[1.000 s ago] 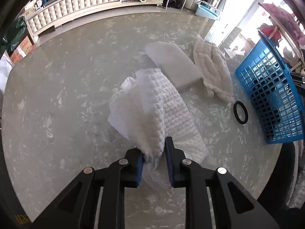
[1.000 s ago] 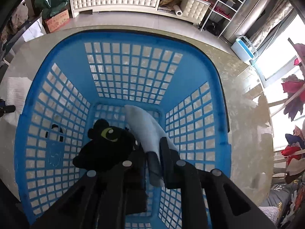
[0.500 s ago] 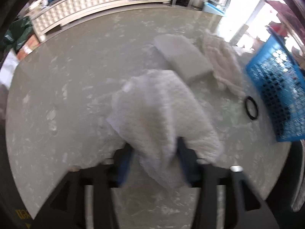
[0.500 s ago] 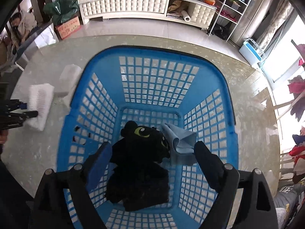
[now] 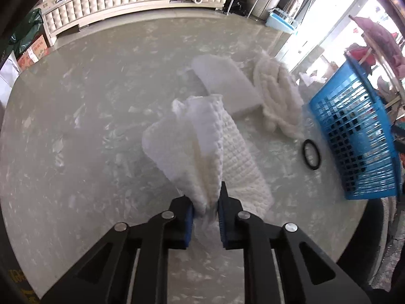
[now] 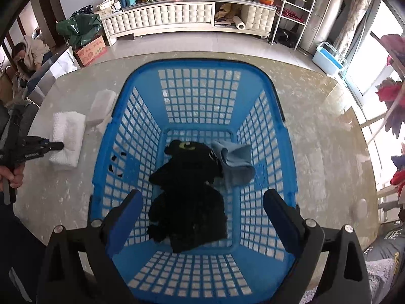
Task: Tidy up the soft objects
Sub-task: 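Drop the blue cloth in the basket with the right tool while the left grasps the white towel, then carry the white quilted towel over the basket with the left tool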
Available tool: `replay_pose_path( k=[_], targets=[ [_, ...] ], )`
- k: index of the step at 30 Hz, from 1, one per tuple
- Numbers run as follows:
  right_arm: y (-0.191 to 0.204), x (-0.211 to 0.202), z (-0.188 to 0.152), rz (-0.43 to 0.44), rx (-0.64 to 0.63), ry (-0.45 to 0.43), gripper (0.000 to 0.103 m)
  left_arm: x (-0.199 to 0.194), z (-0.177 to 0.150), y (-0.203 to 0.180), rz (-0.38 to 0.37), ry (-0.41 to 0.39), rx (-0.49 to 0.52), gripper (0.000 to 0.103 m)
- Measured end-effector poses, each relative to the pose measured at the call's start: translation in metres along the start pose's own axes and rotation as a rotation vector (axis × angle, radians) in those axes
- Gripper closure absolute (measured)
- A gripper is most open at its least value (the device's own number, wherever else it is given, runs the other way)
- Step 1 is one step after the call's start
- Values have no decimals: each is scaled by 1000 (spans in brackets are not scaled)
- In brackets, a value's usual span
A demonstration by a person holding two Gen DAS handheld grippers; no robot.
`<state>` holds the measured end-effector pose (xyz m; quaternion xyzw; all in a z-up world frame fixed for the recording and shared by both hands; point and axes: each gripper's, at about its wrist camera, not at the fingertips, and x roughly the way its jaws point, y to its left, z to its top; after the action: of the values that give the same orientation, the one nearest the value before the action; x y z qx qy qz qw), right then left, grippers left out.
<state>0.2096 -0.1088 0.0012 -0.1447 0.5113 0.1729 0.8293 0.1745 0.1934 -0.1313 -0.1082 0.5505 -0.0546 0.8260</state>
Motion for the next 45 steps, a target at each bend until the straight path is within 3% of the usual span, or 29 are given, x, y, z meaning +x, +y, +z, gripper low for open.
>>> replay_pose_path(
  k=[10, 19, 27, 36, 45],
  targets=[
    [-15, -19, -22, -16, 38, -22, 7, -58, 6, -41, -8, -82, 52, 90],
    [-29, -31, -38, -70, 38, -56, 1, -106, 9, -113, 5, -153, 167, 90],
    [-39, -34, -50, -71, 47, -84, 0, -137, 13, -178, -47, -193, 261, 90],
    [-50, -39, -62, -40, 59, -149, 0, -134, 24, -247, -104, -185, 379, 90],
    [-69, -36, -69, -5, 84, -175, 0, -96, 40, -291, -132, -114, 450, 90]
  ],
)
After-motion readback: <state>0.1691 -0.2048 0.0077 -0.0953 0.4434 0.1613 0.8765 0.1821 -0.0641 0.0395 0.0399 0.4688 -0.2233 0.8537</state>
